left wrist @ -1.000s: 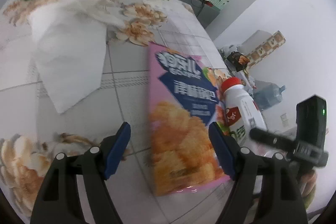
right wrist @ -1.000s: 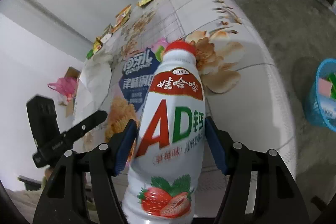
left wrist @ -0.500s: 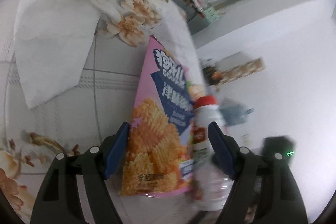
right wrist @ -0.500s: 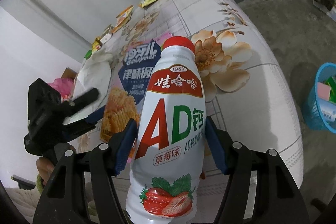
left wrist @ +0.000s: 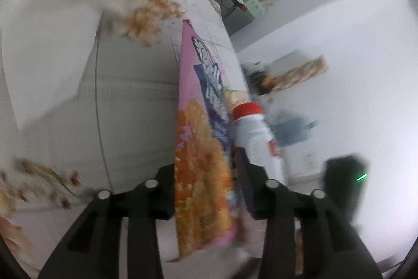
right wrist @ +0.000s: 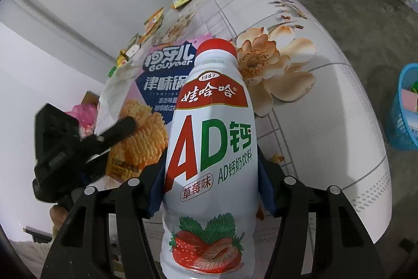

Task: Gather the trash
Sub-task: 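Carry the bag and bottle to the blue wastebasket and open both tools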

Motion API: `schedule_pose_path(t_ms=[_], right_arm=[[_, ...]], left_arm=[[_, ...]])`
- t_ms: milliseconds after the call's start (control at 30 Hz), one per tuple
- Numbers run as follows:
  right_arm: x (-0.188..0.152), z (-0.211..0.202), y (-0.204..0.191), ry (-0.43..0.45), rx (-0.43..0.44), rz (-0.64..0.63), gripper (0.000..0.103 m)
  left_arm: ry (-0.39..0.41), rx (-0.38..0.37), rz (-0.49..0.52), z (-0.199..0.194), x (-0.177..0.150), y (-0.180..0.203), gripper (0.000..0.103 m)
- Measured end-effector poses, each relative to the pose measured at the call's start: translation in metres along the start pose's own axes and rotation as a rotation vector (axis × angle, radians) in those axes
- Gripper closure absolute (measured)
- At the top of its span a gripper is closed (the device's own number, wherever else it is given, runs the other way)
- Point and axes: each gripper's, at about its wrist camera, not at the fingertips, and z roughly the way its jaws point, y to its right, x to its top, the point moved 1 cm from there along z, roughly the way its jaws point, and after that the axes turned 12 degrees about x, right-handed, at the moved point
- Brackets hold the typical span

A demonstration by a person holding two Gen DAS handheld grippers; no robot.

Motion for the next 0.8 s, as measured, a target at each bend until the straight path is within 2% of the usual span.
schedule_pose_path(t_ms=[100, 233, 400, 600, 800], right_arm=[[0.002, -0.003, 0.003, -0.001, 0.012, 0.03, 0.046], [0.006, -0.008, 0.01, 0.009, 0.056, 0.086, 0.044], [0.009, -0.005, 0.014, 0.008, 0.049, 0.113, 0.043], [0.007, -0.008, 0.019, 0.027, 0.09, 0.144, 0.047], [0.006, -0.021, 0.019, 0.068, 0.11, 0.146, 0.047]], left_arm=[[0.026, 0.089, 0.117, 0.0, -0.004, 0.022, 0.08], [0.06, 0.179, 0.227, -0.001, -0.011, 0.035, 0.081], [0.101, 0.253, 0.322, -0.004, -0.015, 0.045, 0.081], [0.129, 0.275, 0.353, -0.004, -0.015, 0.045, 0.082], [0.157, 0.27, 0.377, -0.007, -0.013, 0.05, 0.089]])
